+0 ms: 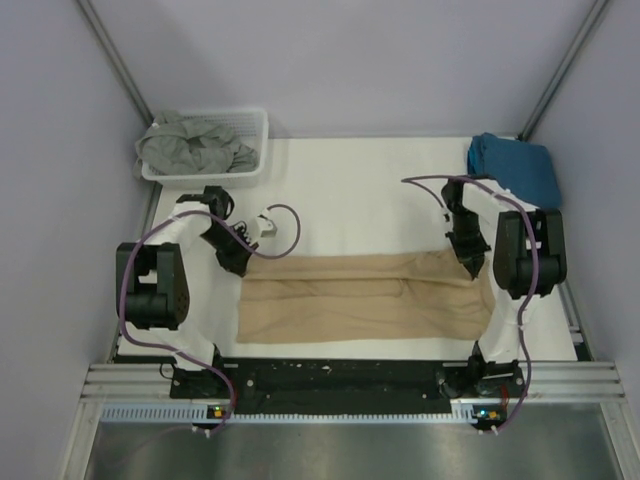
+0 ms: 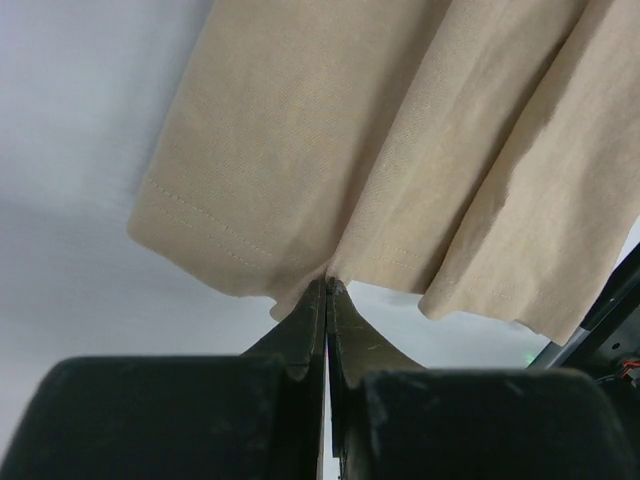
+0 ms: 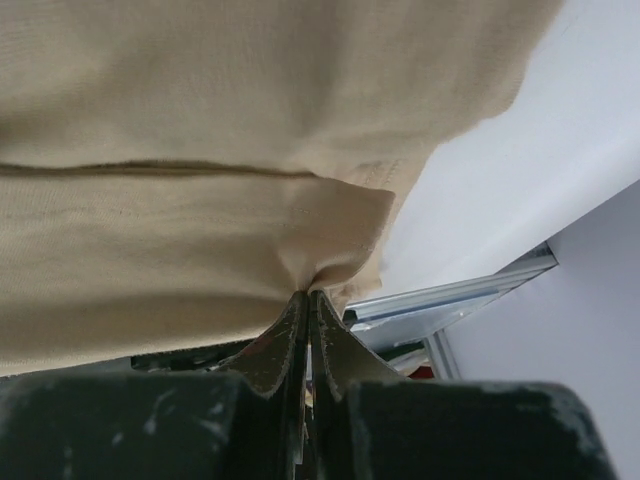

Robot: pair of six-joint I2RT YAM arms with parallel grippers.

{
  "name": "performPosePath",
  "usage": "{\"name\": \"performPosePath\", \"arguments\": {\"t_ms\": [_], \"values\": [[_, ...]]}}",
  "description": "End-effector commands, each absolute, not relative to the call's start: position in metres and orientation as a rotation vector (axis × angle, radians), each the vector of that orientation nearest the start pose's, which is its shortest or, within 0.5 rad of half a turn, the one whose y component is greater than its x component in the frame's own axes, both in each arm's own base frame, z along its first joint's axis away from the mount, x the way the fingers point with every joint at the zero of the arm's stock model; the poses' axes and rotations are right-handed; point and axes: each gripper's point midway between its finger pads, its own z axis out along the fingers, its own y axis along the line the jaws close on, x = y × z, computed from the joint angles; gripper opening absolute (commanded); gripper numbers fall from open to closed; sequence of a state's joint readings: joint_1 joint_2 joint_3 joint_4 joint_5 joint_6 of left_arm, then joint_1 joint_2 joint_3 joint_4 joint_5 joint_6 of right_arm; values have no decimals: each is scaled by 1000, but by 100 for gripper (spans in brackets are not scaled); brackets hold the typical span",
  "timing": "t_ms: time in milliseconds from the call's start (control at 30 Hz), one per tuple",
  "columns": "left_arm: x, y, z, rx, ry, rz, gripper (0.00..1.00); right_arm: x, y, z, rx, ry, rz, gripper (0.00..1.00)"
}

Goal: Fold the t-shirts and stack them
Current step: Fold the other side of the tshirt into a rectangle

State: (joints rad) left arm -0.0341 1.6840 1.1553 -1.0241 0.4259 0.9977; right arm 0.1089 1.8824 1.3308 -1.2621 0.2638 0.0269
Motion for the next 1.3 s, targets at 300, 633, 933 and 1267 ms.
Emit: {"name": "performPosePath", "arguments": {"t_ms": [300, 633, 933, 1267], "values": [[253, -44, 63, 1515, 2500, -523, 50, 246, -27, 54, -249, 3378, -613, 38], [259, -86, 113, 1499, 2288, -704, 33, 306, 26, 120, -226, 2935, -218, 42], [293, -129, 77, 1390, 2329, -629, 2, 351, 110, 112, -213, 2683, 296, 47], [275, -128, 32, 1453, 2424, -596, 8, 346, 121, 56, -230, 2779, 264, 35]]}}
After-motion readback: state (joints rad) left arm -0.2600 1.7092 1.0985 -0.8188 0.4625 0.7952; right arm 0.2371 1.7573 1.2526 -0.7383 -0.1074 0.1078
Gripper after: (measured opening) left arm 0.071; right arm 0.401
